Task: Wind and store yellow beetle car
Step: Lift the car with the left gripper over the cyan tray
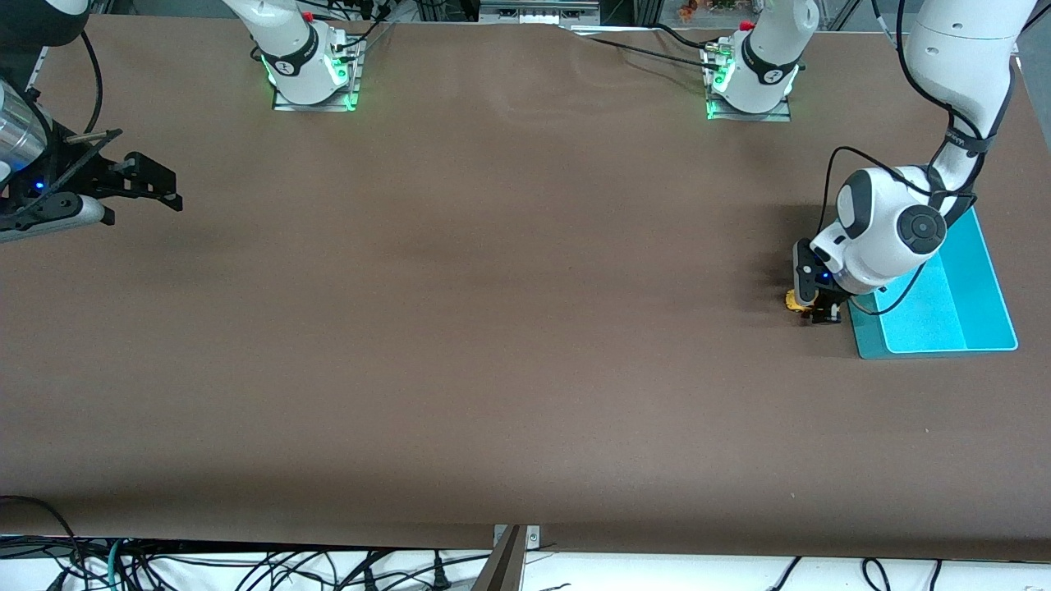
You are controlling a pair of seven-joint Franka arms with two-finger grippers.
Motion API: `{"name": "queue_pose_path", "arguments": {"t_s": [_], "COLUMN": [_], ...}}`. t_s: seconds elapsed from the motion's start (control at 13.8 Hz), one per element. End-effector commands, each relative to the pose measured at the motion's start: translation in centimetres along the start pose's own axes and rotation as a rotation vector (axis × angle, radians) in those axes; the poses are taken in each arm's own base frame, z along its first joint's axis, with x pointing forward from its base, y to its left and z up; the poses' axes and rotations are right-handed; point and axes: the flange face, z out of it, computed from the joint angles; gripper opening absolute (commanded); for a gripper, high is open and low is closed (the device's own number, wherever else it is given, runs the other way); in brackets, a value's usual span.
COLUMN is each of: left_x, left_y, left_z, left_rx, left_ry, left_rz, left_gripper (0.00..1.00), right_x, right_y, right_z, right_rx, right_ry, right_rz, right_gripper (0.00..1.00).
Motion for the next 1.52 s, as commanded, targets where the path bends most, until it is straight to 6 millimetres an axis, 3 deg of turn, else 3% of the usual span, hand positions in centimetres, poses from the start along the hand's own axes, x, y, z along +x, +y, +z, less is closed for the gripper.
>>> {"name": "queue_pose_path", "arguments": {"t_s": [0.0,0.14,0.29,0.43,0.58,0.72,0.94,1.09,1.23,1.45], "left_x": [0.2,0.8,3.4,4.4,4.0,2.3,-2.1,-7.3,-12.1,-19.1], "left_y": [-0.2,-0.4,-1.8,-2.6,-3.7,-4.7,-5.3,-4.7,-3.1,0.1], "left_z": [-0.7,-1.3,-3.1,-4.8,-7.3,-10.9,-17.0,-18.6,-18.2,-15.4], "left_rx": [0.014,0.007,-0.016,-0.064,-0.109,-0.161,-0.221,-0.211,-0.201,-0.210], "left_ry": [-0.005,0.001,0.024,0.073,0.085,0.091,0.105,0.113,0.125,0.125], "left_rz": [0.034,0.039,0.076,0.044,0.037,0.023,-0.033,-0.049,-0.037,-0.071], "left_gripper": [0.06,0.05,0.05,0.05,0.06,0.06,0.07,0.07,0.07,0.07], "right_x": [0.3,0.2,0.3,0.2,0.2,0.3,0.2,0.2,0.2,0.2], "right_y": [-0.1,0.0,0.0,0.0,0.0,0.0,0.0,0.0,0.0,0.0], "right_z": [-0.7,-0.7,-0.6,-0.7,-0.8,-0.6,-0.7,-0.8,-0.7,-0.7], "right_rx": [-0.002,-0.002,-0.001,-0.002,-0.002,-0.001,-0.002,-0.002,-0.001,-0.002], "right_ry": [0.001,0.001,0.000,0.001,0.002,-0.002,-0.001,-0.001,-0.002,-0.001], "right_rz": [0.003,0.003,0.003,0.003,0.003,0.003,0.003,0.003,0.003,0.003], "right_gripper": [1.00,1.00,1.00,1.00,1.00,1.00,1.00,1.00,1.00,1.00]}}
